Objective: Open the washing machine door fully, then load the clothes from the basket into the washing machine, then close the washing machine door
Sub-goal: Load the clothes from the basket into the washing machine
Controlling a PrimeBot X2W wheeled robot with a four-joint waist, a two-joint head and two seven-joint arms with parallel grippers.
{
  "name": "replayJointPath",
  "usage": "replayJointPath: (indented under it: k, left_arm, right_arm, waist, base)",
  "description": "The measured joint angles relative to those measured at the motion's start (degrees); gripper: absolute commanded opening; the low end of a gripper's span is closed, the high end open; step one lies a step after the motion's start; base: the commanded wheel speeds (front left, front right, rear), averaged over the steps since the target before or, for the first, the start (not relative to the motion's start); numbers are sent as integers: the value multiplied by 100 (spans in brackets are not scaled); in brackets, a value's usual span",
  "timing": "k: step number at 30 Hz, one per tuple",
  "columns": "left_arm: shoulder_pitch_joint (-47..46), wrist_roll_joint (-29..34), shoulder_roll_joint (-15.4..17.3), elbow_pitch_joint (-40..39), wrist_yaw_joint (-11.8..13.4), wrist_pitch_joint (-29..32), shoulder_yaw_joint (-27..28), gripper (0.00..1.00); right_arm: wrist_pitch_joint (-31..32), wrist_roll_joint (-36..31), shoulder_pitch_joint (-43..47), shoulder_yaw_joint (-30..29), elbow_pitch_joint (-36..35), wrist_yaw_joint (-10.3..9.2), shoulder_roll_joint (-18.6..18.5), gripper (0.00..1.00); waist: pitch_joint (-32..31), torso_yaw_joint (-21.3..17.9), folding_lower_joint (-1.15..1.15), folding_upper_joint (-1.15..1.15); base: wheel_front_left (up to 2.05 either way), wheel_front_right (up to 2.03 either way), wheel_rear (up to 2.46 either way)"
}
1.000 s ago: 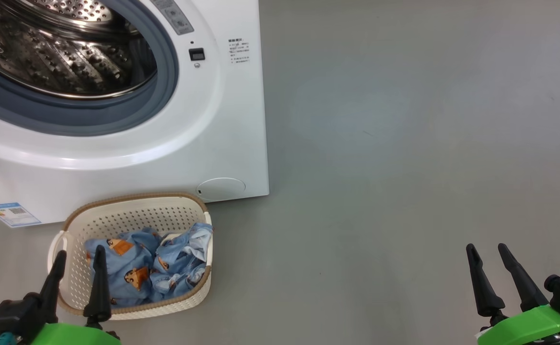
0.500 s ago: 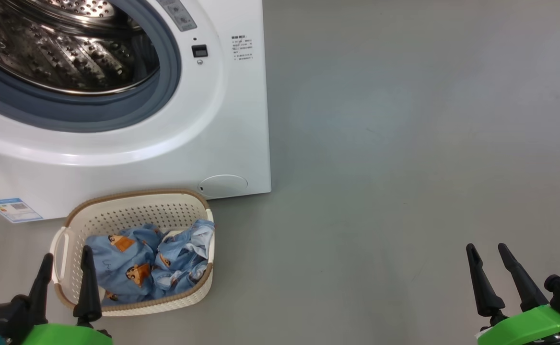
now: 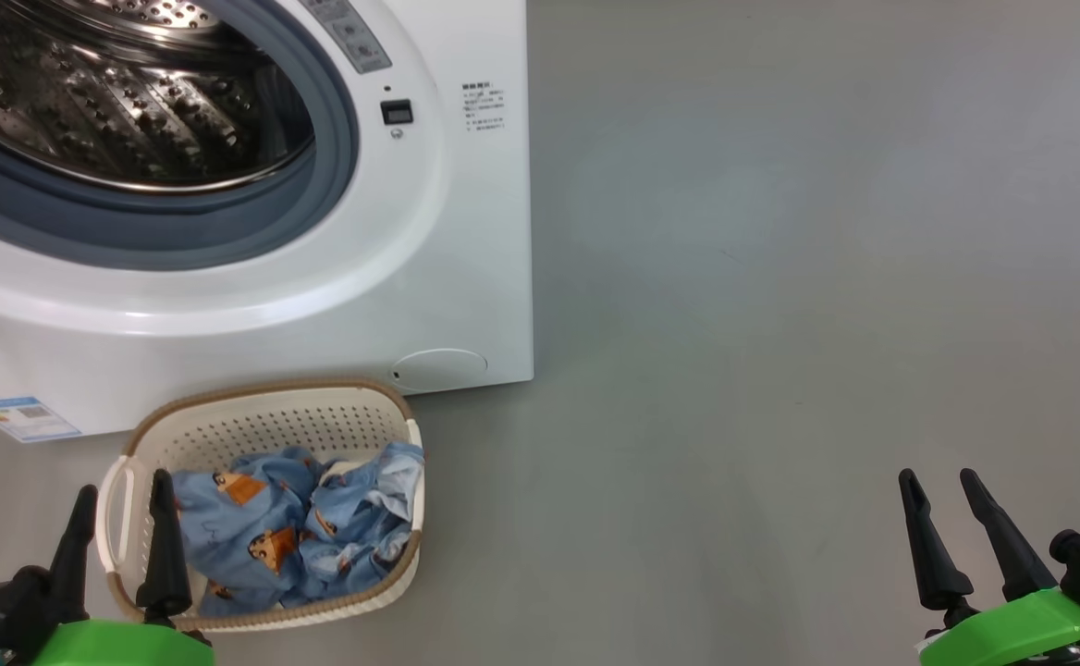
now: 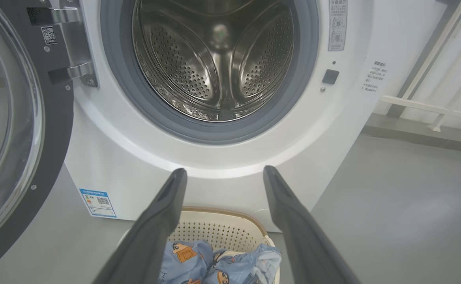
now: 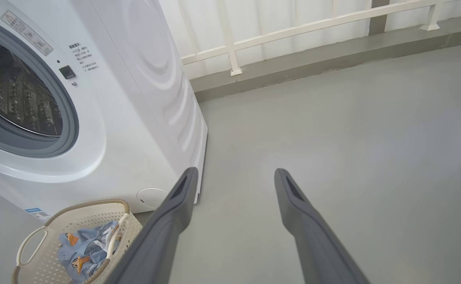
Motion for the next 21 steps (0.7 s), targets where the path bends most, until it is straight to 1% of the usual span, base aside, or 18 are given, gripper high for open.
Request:
replayJointPath:
  k: [21]
  left_arm:
    - [-152, -38, 18, 38, 0, 0, 51, 100]
  right_arm:
    - [0, 0, -20, -10, -15, 0, 57, 100]
  waist:
    - [143, 15, 0, 0]
  base:
    - [84, -132, 48]
